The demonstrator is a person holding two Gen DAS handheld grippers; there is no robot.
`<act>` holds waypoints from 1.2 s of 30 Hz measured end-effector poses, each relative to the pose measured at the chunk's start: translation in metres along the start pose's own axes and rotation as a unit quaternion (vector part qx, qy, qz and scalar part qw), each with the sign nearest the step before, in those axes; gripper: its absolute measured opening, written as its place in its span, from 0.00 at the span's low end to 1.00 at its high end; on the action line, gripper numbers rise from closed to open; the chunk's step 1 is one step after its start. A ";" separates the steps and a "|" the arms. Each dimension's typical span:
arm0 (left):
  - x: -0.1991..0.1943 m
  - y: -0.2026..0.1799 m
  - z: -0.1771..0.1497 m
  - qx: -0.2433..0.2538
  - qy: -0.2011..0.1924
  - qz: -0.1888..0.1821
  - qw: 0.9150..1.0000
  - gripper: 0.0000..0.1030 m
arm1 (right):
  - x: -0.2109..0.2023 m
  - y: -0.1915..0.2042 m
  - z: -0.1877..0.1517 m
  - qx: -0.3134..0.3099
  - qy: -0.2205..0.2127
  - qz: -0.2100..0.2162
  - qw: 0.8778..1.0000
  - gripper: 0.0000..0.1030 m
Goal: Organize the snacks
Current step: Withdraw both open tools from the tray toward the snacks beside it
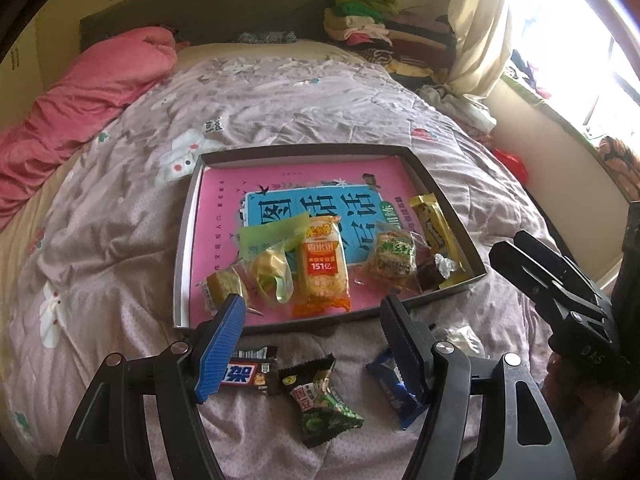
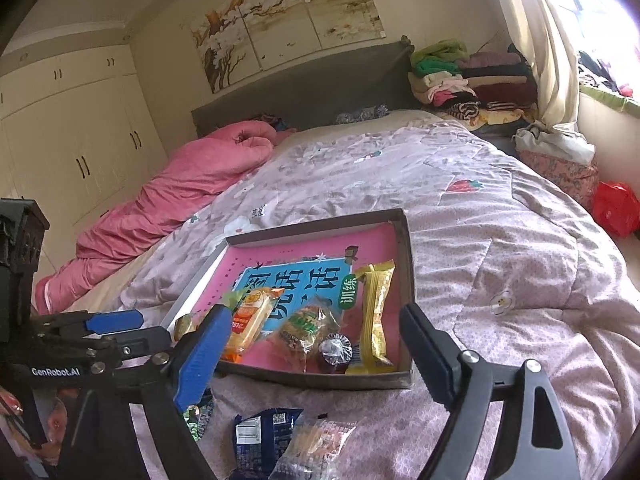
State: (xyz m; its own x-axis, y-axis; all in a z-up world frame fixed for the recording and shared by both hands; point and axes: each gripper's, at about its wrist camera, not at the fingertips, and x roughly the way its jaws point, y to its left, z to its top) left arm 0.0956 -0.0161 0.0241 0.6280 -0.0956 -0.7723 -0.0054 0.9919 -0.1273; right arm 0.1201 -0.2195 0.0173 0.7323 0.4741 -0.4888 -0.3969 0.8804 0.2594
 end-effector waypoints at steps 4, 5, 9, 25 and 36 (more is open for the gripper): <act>-0.005 -0.003 -0.001 0.003 -0.004 0.003 1.000 0.70 | -0.006 0.001 0.000 0.003 -0.006 -0.003 1.000 0.84; -0.006 -0.003 -0.001 0.003 -0.004 0.004 1.000 0.70 | -0.007 0.001 0.000 0.004 -0.007 -0.004 1.000 0.84; -0.011 -0.002 0.000 0.004 -0.006 0.002 1.000 0.69 | -0.014 -0.001 -0.001 0.017 -0.009 -0.004 1.000 0.85; -0.018 0.004 -0.009 -0.006 0.001 -0.004 1.000 0.70 | -0.022 0.001 -0.012 0.015 0.006 -0.027 0.999 0.86; -0.020 0.004 -0.015 -0.009 0.009 -0.007 1.000 0.70 | -0.031 0.001 -0.020 0.021 0.006 -0.046 0.999 0.86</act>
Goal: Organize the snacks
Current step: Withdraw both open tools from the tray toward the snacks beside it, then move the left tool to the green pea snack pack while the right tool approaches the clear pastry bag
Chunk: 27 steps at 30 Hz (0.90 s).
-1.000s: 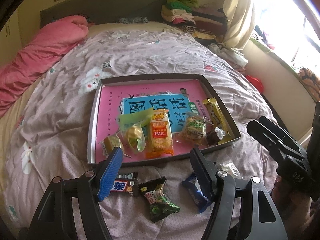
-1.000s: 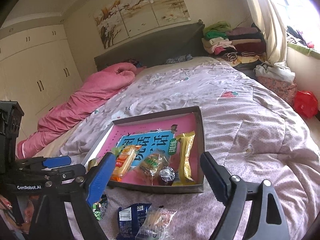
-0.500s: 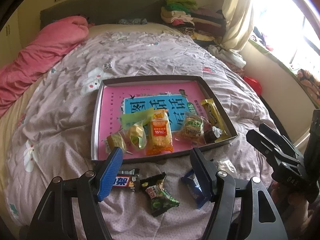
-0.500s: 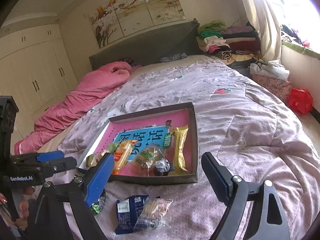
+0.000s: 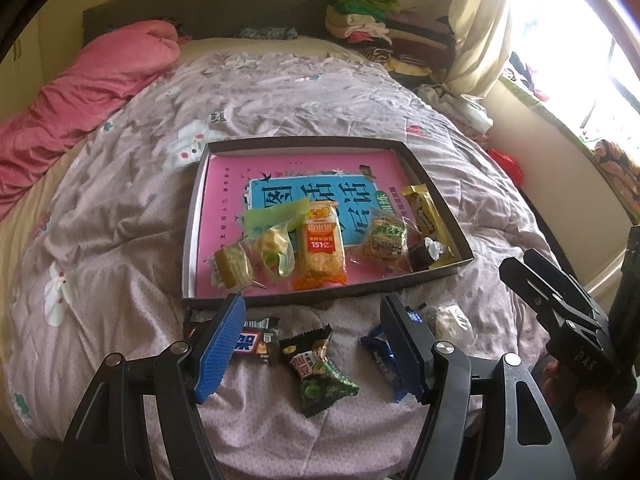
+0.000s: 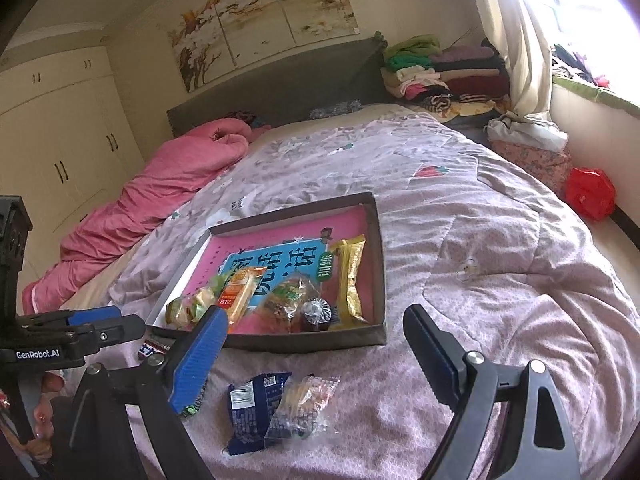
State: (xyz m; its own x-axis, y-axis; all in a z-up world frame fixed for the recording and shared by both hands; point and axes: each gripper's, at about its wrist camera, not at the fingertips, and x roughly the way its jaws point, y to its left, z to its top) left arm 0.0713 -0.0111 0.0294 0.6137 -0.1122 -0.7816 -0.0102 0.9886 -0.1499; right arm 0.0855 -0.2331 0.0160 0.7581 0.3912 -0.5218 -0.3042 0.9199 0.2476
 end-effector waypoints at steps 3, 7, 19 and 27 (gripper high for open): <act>0.000 -0.001 -0.002 -0.001 0.004 0.000 1.000 0.70 | -0.001 0.000 -0.001 0.001 0.004 -0.003 1.000 0.87; 0.002 -0.001 -0.007 -0.003 0.010 -0.004 1.000 0.70 | -0.002 0.000 -0.004 0.004 0.016 -0.007 1.000 0.89; 0.017 -0.006 -0.032 -0.012 0.049 -0.012 0.999 0.70 | 0.004 -0.008 -0.014 0.033 0.046 -0.024 0.998 0.90; 0.032 -0.012 -0.051 -0.014 0.079 -0.022 0.997 0.70 | 0.011 -0.011 -0.025 0.040 0.082 -0.018 0.996 0.90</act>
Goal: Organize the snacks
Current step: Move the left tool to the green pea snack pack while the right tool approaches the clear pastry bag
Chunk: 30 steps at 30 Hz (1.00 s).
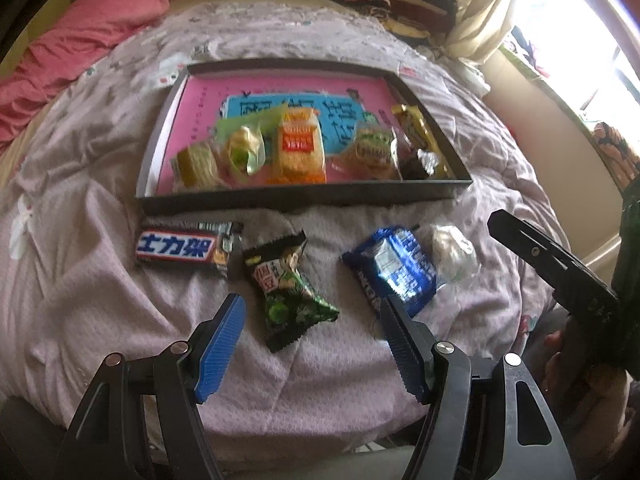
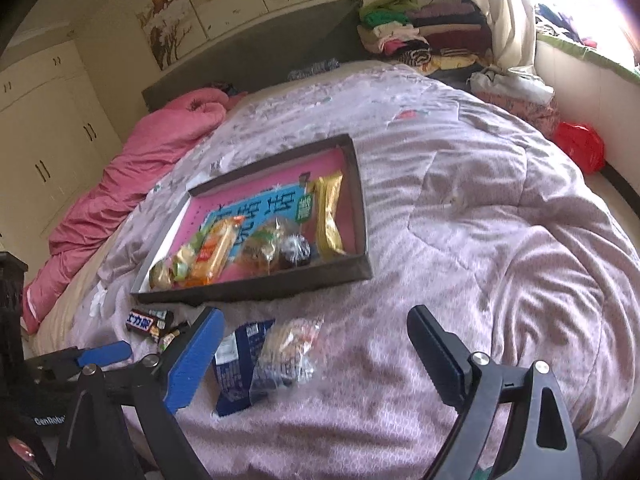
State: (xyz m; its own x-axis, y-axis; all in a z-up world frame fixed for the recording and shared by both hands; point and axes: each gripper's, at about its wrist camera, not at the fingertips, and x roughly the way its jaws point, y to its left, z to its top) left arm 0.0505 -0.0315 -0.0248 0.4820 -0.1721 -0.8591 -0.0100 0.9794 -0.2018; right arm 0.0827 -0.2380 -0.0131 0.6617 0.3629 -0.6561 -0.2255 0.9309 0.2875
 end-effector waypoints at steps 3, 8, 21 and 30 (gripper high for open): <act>0.000 0.001 0.000 -0.003 -0.001 0.001 1.000 0.70 | 0.002 0.002 -0.003 -0.005 0.007 0.001 1.000 0.90; 0.000 0.011 0.000 -0.021 0.002 -0.004 1.000 0.70 | 0.006 0.007 -0.004 -0.012 0.017 -0.001 1.000 0.90; 0.027 0.027 0.006 -0.088 0.039 -0.018 0.995 0.70 | 0.024 0.014 -0.012 -0.027 0.050 -0.021 0.998 0.90; 0.036 0.018 0.006 -0.078 0.040 -0.010 0.996 0.69 | 0.038 0.017 -0.015 -0.040 0.074 -0.024 0.996 0.71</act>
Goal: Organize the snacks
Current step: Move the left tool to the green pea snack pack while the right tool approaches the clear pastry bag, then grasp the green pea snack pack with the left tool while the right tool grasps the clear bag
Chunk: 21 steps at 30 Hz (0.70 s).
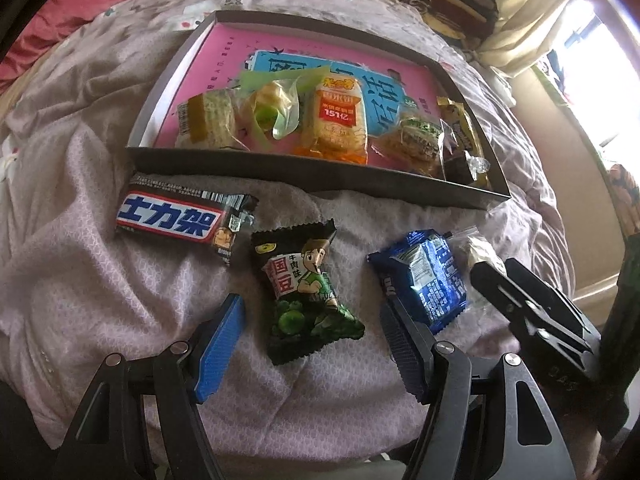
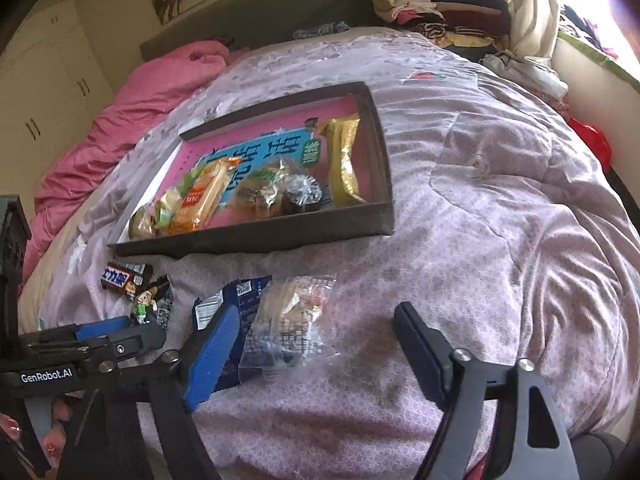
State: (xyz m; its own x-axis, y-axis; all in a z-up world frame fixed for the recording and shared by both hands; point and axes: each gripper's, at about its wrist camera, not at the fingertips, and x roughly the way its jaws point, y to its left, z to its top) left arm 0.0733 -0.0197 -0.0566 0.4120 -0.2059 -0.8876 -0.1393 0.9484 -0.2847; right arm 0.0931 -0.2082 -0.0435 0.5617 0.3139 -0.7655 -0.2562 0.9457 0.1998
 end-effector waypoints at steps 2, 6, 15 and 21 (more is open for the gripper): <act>0.002 -0.002 0.001 0.003 -0.001 0.002 1.000 0.69 | 0.004 0.002 0.000 -0.006 0.007 -0.003 1.000 0.65; 0.006 -0.002 0.004 0.003 -0.002 0.005 1.000 0.68 | 0.012 0.003 0.000 -0.013 0.017 -0.010 1.000 0.57; 0.019 -0.001 0.006 -0.007 0.002 0.015 1.000 0.56 | 0.023 0.006 0.003 -0.033 0.026 -0.010 0.999 0.45; 0.023 -0.001 0.007 -0.012 -0.001 0.018 1.000 0.49 | 0.019 0.002 0.003 -0.022 0.024 0.014 0.999 0.39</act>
State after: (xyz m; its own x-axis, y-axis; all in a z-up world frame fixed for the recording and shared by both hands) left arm 0.0896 -0.0233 -0.0741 0.4079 -0.1718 -0.8967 -0.1758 0.9490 -0.2618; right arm 0.1060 -0.2003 -0.0560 0.5163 0.3340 -0.7886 -0.3053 0.9321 0.1949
